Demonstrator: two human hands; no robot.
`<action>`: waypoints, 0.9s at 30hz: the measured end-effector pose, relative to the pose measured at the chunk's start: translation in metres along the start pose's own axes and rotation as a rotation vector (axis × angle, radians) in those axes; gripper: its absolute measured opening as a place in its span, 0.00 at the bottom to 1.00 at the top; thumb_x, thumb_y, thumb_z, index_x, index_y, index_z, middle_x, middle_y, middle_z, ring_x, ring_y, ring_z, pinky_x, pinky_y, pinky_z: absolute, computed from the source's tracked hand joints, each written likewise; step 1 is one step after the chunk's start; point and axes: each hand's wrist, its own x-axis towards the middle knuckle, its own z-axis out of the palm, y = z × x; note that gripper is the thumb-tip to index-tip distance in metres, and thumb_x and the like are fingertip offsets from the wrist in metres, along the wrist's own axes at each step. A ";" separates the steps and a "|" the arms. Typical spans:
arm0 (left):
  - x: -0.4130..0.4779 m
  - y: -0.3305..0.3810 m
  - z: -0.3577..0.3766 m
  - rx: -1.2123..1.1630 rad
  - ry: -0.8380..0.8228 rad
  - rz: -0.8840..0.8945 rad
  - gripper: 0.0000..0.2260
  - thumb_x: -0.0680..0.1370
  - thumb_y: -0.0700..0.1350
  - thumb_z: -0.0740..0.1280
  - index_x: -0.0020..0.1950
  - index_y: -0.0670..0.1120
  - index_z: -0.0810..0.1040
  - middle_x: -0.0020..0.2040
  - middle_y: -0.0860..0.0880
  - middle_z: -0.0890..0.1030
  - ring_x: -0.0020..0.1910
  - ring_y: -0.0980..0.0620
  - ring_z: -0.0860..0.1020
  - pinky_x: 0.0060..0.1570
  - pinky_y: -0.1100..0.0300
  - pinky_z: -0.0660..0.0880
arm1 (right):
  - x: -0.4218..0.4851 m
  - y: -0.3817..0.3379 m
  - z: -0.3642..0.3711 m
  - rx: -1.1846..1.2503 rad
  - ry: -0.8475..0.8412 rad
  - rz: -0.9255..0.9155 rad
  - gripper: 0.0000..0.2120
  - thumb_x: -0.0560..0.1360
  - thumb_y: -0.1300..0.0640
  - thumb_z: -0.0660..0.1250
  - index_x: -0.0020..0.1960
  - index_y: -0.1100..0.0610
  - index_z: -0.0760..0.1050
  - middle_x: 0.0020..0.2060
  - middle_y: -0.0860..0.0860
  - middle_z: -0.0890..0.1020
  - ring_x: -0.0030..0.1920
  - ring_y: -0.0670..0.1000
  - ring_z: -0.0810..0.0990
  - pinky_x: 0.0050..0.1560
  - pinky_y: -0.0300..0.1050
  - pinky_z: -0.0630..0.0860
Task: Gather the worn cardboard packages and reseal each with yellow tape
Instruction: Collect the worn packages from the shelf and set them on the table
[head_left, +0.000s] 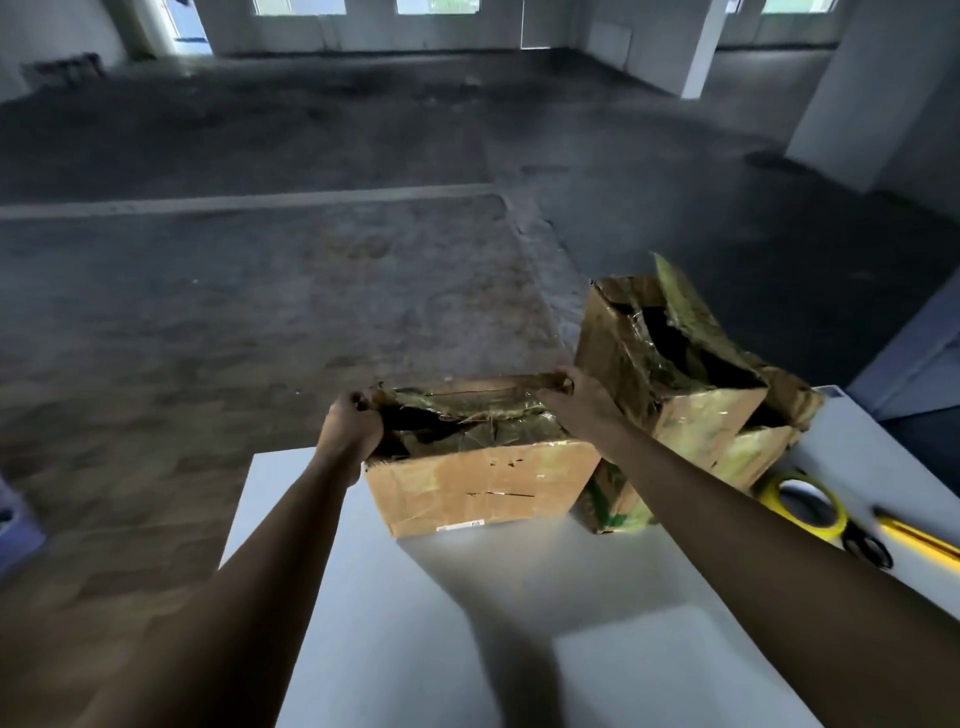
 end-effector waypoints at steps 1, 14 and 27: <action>0.001 0.000 0.000 0.008 -0.002 -0.012 0.12 0.79 0.34 0.57 0.57 0.40 0.77 0.43 0.45 0.77 0.40 0.48 0.74 0.31 0.61 0.69 | 0.002 -0.001 0.001 -0.014 -0.001 -0.001 0.21 0.78 0.50 0.67 0.70 0.51 0.71 0.55 0.52 0.79 0.49 0.53 0.78 0.43 0.46 0.73; 0.009 -0.001 -0.007 -0.025 0.012 0.060 0.14 0.79 0.37 0.59 0.63 0.41 0.76 0.52 0.46 0.80 0.48 0.45 0.78 0.38 0.59 0.73 | 0.000 -0.006 0.012 -0.017 0.095 -0.038 0.19 0.78 0.49 0.67 0.68 0.53 0.74 0.52 0.52 0.80 0.42 0.49 0.78 0.42 0.44 0.75; -0.033 0.026 0.018 0.005 0.212 0.482 0.17 0.76 0.38 0.59 0.62 0.45 0.81 0.59 0.47 0.82 0.58 0.46 0.79 0.53 0.63 0.70 | -0.048 0.006 0.001 0.040 0.142 -0.118 0.17 0.78 0.50 0.66 0.66 0.52 0.75 0.59 0.48 0.81 0.58 0.50 0.79 0.59 0.50 0.77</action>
